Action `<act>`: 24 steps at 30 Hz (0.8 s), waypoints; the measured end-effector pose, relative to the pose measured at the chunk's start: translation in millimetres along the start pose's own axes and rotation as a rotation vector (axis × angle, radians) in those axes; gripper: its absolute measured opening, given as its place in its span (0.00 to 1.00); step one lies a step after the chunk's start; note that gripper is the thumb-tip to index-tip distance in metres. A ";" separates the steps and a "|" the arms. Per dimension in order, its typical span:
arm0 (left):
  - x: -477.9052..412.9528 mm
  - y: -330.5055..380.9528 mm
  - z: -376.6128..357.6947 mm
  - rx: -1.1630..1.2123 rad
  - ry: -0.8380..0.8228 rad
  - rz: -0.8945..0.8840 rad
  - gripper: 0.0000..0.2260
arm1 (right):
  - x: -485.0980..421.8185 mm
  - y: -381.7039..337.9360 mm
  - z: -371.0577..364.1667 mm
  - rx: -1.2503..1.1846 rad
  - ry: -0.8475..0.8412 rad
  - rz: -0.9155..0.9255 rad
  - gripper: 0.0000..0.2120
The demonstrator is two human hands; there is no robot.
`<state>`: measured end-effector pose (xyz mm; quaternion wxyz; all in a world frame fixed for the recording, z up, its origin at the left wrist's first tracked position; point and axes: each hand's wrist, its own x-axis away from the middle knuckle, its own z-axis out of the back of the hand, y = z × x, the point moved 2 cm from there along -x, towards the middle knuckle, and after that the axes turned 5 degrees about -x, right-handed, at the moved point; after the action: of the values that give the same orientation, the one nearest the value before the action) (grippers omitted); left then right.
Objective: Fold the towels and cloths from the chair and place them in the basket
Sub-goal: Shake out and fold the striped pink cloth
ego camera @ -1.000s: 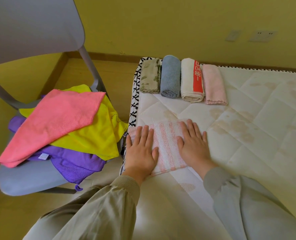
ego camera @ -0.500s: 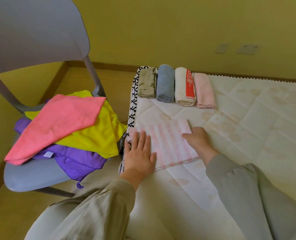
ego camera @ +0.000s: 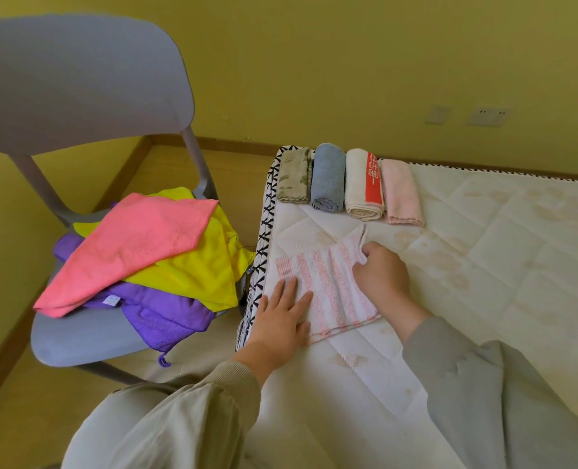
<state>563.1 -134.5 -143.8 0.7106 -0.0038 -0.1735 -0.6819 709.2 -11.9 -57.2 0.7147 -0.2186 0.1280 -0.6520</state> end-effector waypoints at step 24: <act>-29.2 -24.5 182.2 1.046 0.147 -0.057 0.23 | -0.2 -84.5 68.5 -0.358 -0.300 0.541 0.11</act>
<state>495.0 -63.9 14.3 0.6088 0.4041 -0.4403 -0.5217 667.3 -6.3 43.0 0.8227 -0.3918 0.1873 -0.3669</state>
